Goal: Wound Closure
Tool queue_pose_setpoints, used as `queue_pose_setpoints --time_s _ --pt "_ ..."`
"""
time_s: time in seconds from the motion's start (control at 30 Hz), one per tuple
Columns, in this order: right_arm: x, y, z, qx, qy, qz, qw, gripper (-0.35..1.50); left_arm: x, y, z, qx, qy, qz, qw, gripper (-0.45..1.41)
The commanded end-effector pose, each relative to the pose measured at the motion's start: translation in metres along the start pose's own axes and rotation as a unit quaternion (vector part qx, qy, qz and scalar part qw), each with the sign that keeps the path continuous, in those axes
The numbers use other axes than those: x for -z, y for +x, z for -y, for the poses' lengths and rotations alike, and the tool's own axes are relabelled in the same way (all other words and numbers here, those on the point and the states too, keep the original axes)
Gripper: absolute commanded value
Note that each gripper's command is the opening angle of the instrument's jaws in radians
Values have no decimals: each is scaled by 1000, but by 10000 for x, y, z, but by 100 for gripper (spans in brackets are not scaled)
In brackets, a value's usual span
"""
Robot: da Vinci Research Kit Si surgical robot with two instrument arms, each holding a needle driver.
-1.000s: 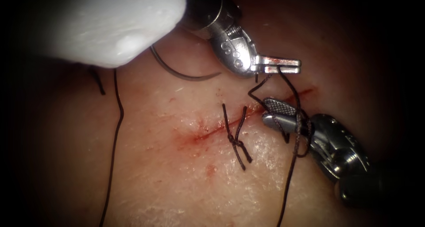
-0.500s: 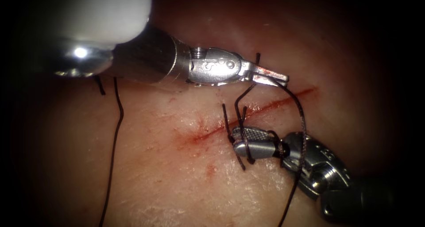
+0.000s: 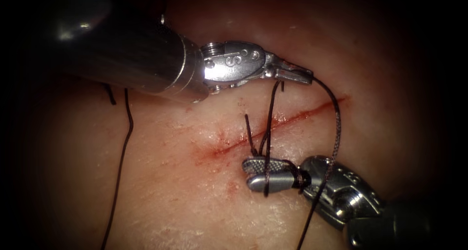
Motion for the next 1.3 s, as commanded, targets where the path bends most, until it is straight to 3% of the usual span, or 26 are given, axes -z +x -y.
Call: queue_pose_setpoints --time_s 0.03,0.13,0.27,0.43,0.67,0.83,1.07,1.3 --pt "-5 -12 1 -7 5 -1 1000 19 -7 -12 -3 2 0 1 1000 -45" --pt "-6 -11 0 -16 10 -15 1000 19 -10 -27 0 -44 9 6 999 -45" --pt "-2 3 -4 -32 3 -81 996 24 -18 -52 -18 -61 32 -38 997 -45" --pt "0 10 -11 -28 -20 -116 993 17 11 -64 -50 -81 63 -89 991 -45" --pt "16 13 -28 -15 -73 -115 991 12 39 -57 -73 -79 85 -109 987 -45" --pt "33 20 -36 -2 -109 -134 985 12 40 -53 -92 -77 100 -118 985 -45" --pt "32 17 -36 6 -110 -132 985 12 26 -38 -102 -74 109 -134 982 -45" --pt "34 15 -40 5 -125 -114 986 12 53 -9 -99 -81 113 -149 979 -45"
